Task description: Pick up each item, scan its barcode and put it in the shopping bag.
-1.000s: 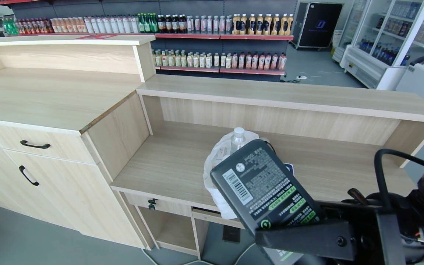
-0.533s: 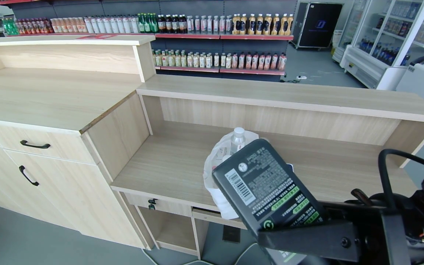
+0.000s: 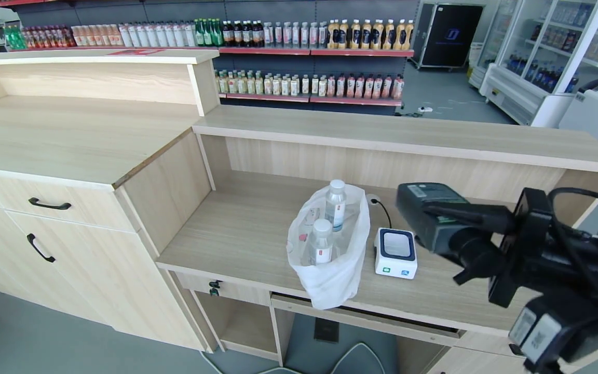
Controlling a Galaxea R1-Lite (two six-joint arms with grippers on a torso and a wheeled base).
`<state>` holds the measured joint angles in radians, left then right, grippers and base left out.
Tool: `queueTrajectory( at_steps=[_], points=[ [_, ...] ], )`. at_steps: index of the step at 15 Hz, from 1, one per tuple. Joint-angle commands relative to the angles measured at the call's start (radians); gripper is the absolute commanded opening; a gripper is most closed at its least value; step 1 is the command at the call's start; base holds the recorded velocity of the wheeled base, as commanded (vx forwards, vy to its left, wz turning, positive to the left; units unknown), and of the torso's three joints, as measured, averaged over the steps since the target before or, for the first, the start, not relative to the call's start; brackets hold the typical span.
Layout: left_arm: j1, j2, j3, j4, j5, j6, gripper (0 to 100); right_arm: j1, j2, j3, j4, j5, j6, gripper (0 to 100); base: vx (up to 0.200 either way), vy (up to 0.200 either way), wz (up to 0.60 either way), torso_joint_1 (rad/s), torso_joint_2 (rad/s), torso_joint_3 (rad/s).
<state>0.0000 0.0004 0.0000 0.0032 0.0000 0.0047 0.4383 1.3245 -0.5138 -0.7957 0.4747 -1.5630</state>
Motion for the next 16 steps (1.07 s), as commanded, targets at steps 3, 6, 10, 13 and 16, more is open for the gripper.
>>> queueTrajectory(
  at_steps=[3,6,10,13,16],
  points=[
    [0.000,0.000,0.000,0.000,0.000,0.000,100,-0.564,-0.128,0.011,0.056,-0.051,0.584,0,0.000,0.000,0.00,0.000,0.00,0.000],
    [0.000,0.000,0.000,0.000,0.000,0.000,100,-0.612,-0.110,0.028,0.055,-0.036,0.719,0,0.000,0.000,0.00,0.000,0.00,0.000],
    [0.000,0.000,0.000,0.000,0.000,0.000,100,-0.582,-0.041,-0.035,0.056,-0.102,0.863,0,0.000,0.000,0.60,0.004,0.00,0.001],
    [0.000,0.000,0.000,0.000,0.000,0.000,100,-0.559,0.078,-0.180,0.141,-0.335,1.127,0,0.000,0.000,0.60,0.007,0.00,0.007],
    [0.000,0.000,0.000,0.000,0.000,0.000,100,-0.648,0.179,-0.180,0.302,-0.116,1.511,0,0.000,0.000,0.00,0.000,0.00,0.000]
  ],
)
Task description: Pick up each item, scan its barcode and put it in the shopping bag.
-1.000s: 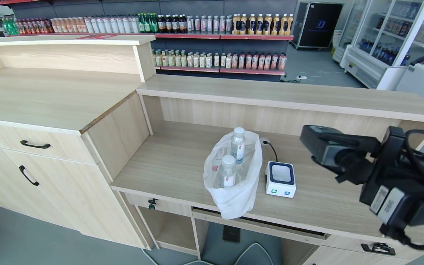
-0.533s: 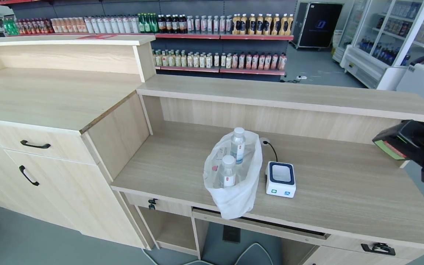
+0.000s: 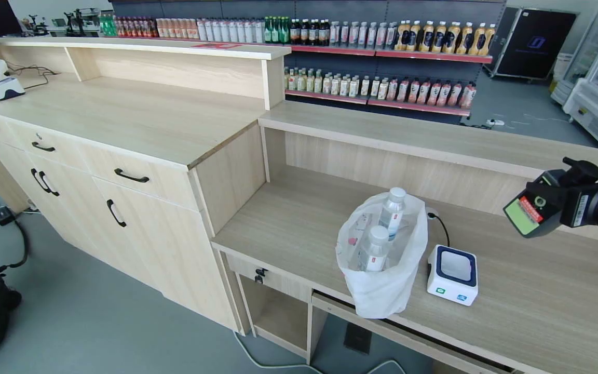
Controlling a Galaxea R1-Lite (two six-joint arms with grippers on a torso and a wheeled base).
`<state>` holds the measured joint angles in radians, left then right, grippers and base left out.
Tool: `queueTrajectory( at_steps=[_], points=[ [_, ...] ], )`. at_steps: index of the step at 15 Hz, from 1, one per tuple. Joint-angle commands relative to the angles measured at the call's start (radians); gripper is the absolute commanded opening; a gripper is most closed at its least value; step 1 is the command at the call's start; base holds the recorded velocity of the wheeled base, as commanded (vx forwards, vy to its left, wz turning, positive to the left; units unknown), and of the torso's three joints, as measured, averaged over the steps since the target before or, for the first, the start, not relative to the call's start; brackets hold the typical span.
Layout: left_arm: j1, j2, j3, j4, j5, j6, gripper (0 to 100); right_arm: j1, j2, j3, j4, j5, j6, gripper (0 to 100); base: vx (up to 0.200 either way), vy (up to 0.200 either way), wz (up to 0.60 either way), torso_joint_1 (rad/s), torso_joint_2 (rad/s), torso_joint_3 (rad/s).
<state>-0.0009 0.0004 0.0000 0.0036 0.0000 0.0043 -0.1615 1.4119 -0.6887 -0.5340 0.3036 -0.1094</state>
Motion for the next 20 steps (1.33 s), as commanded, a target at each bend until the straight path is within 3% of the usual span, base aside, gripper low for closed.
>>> queueTrajectory(
  at_steps=[1,5,7,13,20],
  points=[
    [0.001,0.000,0.000,-0.001,0.000,0.000,100,-0.069,0.125,0.011,0.078,0.091,0.108,0,0.000,0.000,0.00,0.000,0.00,0.000],
    [0.001,0.000,0.000,-0.001,0.000,0.000,100,-0.142,0.263,-0.006,0.095,0.161,0.112,0,0.000,0.000,0.00,0.000,0.00,0.000],
    [0.001,0.000,0.000,-0.001,0.000,0.000,100,-0.176,0.352,-0.084,0.106,0.230,0.115,0,0.000,0.000,0.00,0.000,0.00,0.000],
    [0.001,0.000,0.000,-0.001,0.000,0.000,100,-0.179,0.481,-0.181,0.108,0.368,0.092,0,0.000,0.000,0.00,0.000,0.00,0.000],
    [0.001,0.000,0.000,-0.001,0.000,0.000,100,-0.145,0.576,-0.229,0.108,0.396,0.034,0,0.000,0.000,0.00,0.000,0.00,0.000]
  ],
)
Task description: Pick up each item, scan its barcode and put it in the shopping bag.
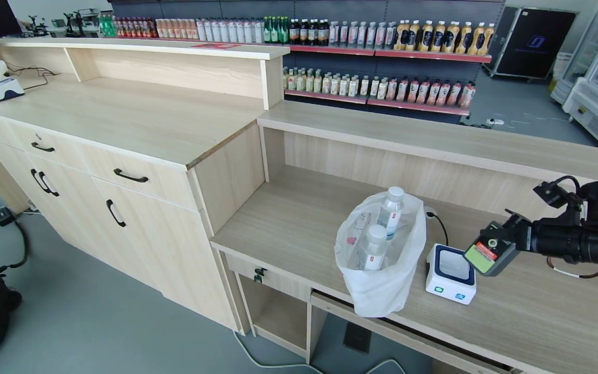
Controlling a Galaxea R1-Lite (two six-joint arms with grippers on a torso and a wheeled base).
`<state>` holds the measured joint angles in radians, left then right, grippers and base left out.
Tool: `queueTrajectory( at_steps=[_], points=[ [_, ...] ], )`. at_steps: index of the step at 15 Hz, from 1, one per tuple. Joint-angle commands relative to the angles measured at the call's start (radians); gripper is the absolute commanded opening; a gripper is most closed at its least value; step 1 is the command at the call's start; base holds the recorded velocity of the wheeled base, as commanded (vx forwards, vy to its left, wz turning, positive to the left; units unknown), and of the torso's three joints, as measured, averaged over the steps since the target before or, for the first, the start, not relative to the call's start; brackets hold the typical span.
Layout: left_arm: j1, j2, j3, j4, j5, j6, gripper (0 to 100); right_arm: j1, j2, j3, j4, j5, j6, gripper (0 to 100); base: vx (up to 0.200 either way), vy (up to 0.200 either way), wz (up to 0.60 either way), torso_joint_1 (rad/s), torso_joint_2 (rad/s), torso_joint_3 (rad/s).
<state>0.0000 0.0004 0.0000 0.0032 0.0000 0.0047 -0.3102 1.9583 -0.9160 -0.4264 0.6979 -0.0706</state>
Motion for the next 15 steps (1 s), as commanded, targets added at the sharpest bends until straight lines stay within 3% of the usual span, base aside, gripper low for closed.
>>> queueTrajectory(
  at_steps=[1,13,15],
  points=[
    [0.000,0.000,0.000,0.000,0.000,0.000,100,0.010,0.036,-0.003,0.000,0.014,-0.009,0,0.000,0.000,0.00,0.000,0.00,0.000],
    [0.000,0.000,0.000,0.000,0.000,0.000,100,0.048,0.096,-0.024,-0.003,0.034,-0.127,0,0.000,0.000,0.00,0.000,0.00,0.000],
    [0.000,0.000,0.000,0.000,0.000,0.000,100,0.049,0.110,-0.034,-0.009,0.075,-0.127,0,0.000,0.000,0.00,0.000,0.00,0.000]
  ],
)
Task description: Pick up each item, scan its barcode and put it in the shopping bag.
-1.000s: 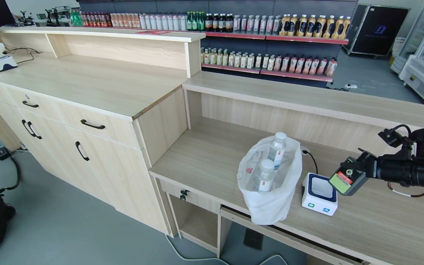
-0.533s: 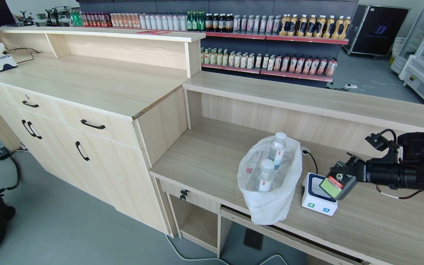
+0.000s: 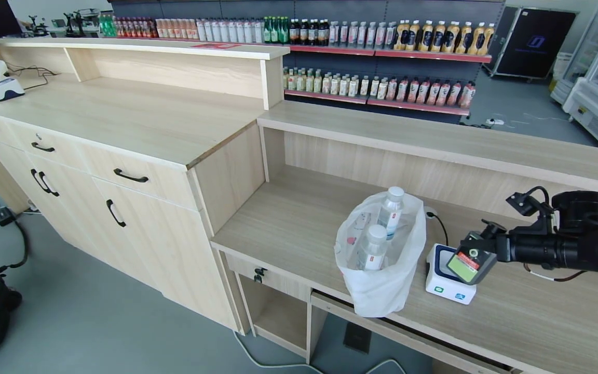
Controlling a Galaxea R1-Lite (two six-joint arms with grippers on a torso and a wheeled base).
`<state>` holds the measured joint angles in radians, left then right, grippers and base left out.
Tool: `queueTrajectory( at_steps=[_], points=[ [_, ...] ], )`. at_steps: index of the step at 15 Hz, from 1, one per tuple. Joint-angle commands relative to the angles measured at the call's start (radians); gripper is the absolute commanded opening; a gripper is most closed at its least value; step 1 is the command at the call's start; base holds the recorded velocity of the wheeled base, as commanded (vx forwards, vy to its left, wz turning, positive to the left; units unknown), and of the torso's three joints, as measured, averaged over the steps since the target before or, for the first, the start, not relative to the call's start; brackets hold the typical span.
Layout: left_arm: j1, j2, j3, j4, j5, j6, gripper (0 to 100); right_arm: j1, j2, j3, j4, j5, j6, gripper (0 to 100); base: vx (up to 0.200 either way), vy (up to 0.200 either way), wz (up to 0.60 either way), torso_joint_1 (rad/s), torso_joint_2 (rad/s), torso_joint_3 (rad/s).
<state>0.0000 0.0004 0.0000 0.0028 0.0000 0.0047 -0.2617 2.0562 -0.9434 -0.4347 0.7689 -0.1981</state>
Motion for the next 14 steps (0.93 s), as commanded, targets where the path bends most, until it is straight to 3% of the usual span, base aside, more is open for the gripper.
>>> queueTrajectory(
  at_steps=[1,14],
  points=[
    [0.000,0.000,0.000,0.000,0.000,0.000,100,0.001,0.015,-0.014,-0.001,0.015,0.000,0,0.000,0.000,0.00,0.000,0.00,0.000],
    [0.000,0.000,0.000,0.000,0.000,0.000,100,0.027,0.064,-0.049,-0.003,0.038,-0.029,0,0.000,0.000,0.00,0.000,0.00,0.000]
  ],
)
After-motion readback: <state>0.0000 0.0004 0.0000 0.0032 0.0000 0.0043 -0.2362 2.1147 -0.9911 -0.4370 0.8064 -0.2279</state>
